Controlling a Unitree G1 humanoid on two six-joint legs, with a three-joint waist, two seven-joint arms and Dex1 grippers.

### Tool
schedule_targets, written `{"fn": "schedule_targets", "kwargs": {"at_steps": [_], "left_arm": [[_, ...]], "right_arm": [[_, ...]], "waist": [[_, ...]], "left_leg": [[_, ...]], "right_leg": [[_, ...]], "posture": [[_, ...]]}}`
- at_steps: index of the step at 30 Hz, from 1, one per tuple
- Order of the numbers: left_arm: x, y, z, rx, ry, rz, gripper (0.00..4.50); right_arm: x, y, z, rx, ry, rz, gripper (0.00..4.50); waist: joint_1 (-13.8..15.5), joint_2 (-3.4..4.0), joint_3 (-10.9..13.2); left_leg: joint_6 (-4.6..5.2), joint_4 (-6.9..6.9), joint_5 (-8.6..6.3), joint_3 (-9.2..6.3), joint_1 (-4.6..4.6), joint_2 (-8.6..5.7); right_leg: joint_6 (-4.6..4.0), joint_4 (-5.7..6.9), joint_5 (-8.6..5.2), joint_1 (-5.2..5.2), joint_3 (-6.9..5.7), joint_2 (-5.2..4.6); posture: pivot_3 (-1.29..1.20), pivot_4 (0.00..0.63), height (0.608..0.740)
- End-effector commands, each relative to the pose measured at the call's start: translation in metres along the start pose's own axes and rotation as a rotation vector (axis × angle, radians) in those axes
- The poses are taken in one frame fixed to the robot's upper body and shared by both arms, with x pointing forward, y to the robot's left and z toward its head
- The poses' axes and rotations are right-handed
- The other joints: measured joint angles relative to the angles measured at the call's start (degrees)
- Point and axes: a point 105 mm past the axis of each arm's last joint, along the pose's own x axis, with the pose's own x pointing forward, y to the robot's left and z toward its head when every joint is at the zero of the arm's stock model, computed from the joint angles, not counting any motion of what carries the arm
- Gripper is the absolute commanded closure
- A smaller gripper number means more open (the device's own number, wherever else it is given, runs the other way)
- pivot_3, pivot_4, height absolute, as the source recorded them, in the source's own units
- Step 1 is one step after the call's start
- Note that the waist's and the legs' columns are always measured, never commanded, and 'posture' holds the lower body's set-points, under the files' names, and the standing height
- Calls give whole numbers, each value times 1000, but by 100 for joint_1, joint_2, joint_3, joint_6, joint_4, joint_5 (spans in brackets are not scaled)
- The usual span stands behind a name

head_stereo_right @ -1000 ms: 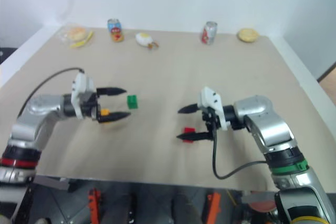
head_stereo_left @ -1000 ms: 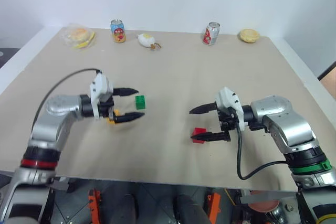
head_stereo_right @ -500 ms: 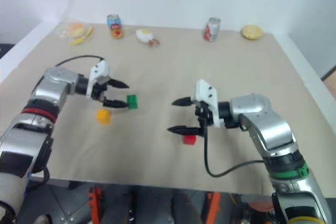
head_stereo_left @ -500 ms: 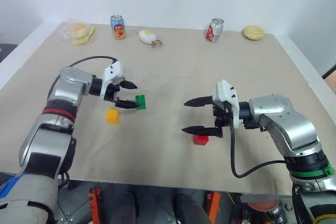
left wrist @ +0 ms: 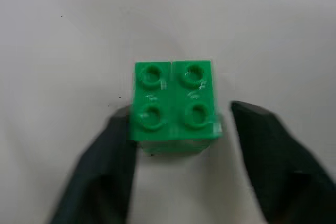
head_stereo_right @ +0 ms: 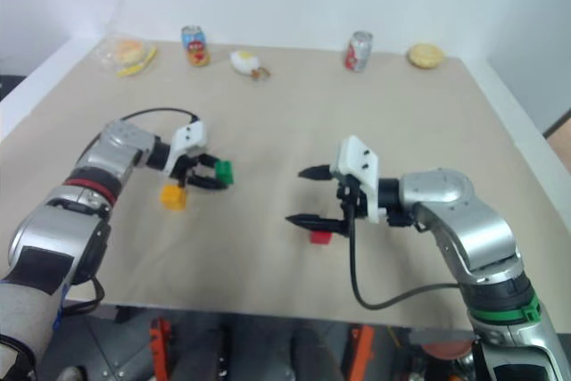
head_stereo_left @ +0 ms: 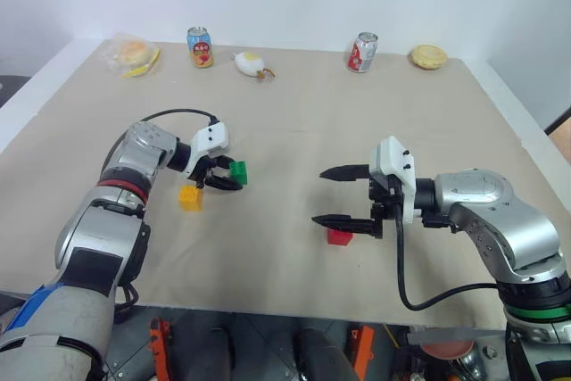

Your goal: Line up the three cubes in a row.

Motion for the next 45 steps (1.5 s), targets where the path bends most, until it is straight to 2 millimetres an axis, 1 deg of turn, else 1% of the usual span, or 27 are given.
{"fn": "schedule_targets", "kwargs": {"at_steps": [1, 5, 7, 16, 20, 22, 23, 27, 30, 34, 35, 38, 41, 45], "left_arm": [[-7, 8, 14, 48, -18, 28, 3190], [-7, 7, 15, 53, -24, 26, 3181], [-7, 7, 15, 55, -26, 23, 3181], [-8, 5, 15, 58, -32, 11, 3181], [-10, -1, 27, 73, -87, -62, 3181], [-11, -7, 42, 113, -129, -134, 3181], [-11, -9, 46, 126, -139, -156, 3181], [2, -23, 59, 236, -111, -228, 3181], [13, -30, 57, 278, -75, -231, 3181], [25, -43, 54, 289, -44, -240, 3181], [28, -47, 55, 282, -43, -244, 3181], [35, -67, 55, 262, -30, -285, 3181], [38, -77, 58, 240, -34, -283, 3181], [43, -93, 55, 204, -31, -310, 3181]], "right_arm": [[-8, -2, 17, -52, -44, -32, 0], [-9, -15, 23, -48, -92, -99, 0], [-10, -18, 23, -45, -95, -109, 0], [-8, -23, 23, -40, -105, -119, 0], [-12, -21, 26, -44, -115, -119, 0], [-20, -16, 27, -44, -101, -101, 0], [-22, -14, 26, -43, -95, -94, 0], [-34, 2, 12, -26, 9, -43, 0], [-39, 9, 1, -12, 59, -23, 0], [-41, 12, -9, 1, 96, -21, 0], [-41, 12, -10, 2, 97, -23, 0], [-41, 12, -11, 3, 93, -32, 0], [-40, 11, -11, 2, 92, -39, 0], [-40, 11, -12, 4, 92, -43, 0]], "waist": [[0, 0, 0], [-2, 0, 0], [-2, 0, 0], [-2, 0, 0], [-2, 0, 0], [-2, 0, 0], [1, 0, 0], [32, -1, -1], [1, 1, -1], [-48, 4, -1], [-48, 4, -1], [-40, 4, -1], [-23, 4, -1], [-21, 4, -1]], "left_leg": [[0, 2, 1, 0, 1, 0], [1, 11, 4, -3, 2, 0], [2, 13, 6, -3, 4, 0], [3, 13, 9, -7, 4, 0], [3, 13, 9, -7, 5, 0], [3, 13, 9, -8, 4, 0], [2, 13, 10, -8, 4, 0], [2, 14, 10, -16, -3, -1], [2, 14, 10, -13, 3, -2], [4, 11, 11, -9, 28, 5], [9, 12, 15, -10, 28, 9], [22, 12, 25, -13, 31, 10], [20, 17, 28, -10, 31, 10], [19, 24, 29, -8, 31, 10]], "right_leg": [[0, 4, 0, 0, 0, 0], [0, 18, 0, 0, -2, 2], [-1, 25, 0, 0, -1, 3], [-3, 31, -1, 0, -5, 4], [-3, 32, -1, 0, -5, 4], [-3, 32, 0, 0, -6, 4], [-4, 32, 0, -1, -6, 4], [-6, 32, -3, 1, -14, 1], [-7, 33, -5, 6, -8, 1], [-12, 42, -3, 10, 3, 14], [-16, 47, 1, 8, 3, 20], [-19, 49, 9, 10, -1, 22], [-20, 49, 11, 12, 3, 21], [-23, 49, 10, 14, 4, 20]], "posture": [[0, 150, 733], [0, 150, 733], [0, 150, 733], [0, 150, 733], [0, 150, 733], [0, 150, 733], [0, 150, 733], [0, 150, 733], [0, 150, 733], [0, 150, 733], [0, 150, 733], [0, 150, 733], [0, 150, 733], [0, 150, 733]]}}
